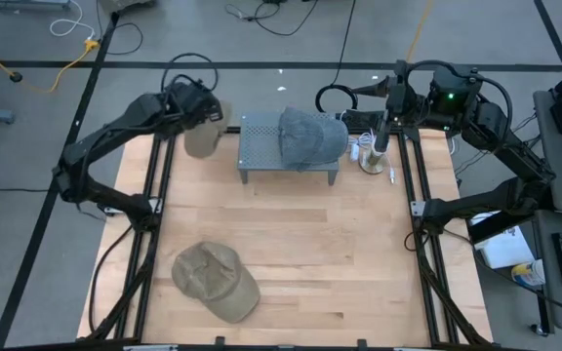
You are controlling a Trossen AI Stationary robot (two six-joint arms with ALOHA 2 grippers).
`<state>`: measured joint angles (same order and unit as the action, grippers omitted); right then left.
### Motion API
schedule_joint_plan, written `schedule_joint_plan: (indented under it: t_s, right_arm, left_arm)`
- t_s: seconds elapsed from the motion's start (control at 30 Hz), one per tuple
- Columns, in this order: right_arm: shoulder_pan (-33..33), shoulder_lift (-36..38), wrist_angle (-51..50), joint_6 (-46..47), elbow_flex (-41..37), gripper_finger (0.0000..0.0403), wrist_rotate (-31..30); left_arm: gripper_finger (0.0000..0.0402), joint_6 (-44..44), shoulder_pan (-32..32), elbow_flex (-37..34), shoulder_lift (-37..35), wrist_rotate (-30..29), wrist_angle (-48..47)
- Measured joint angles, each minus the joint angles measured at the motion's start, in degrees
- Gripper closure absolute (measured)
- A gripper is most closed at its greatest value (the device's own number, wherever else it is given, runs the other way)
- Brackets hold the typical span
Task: Pick & Place hat
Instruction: Put the top brown cap on the shelf
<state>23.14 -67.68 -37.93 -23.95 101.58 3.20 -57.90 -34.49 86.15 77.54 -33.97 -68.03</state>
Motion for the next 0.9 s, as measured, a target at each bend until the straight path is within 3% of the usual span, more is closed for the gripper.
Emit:
schedule_joint_plan:
  t_s: [0.2, 0.4, 0.7, 0.9]
  right_arm:
    - [0.00, 0.00, 0.00, -0.56, 0.00, 0.0204, 0.02]
    - [0.00, 0.02, 2.37, 0.65, 0.00, 0.0204, 0.03]
    - [0.00, 0.76, 3.93, 0.73, 0.00, 0.0204, 0.05]
    - [0.00, 0.94, 3.89, 0.73, 0.00, 0.0204, 0.03]
  left_arm:
    - [0.0383, -8.64, 6.40, 1.34, 0.86, -8.24, 1.91]
    - [0.0383, -20.20, 10.40, 1.31, 5.52, -8.29, 5.72]
    - [0.0383, -23.76, 13.97, 1.68, 14.11, -8.12, 20.15]
    - [0.0383, -19.98, 16.09, 7.57, 20.53, -8.45, 25.31]
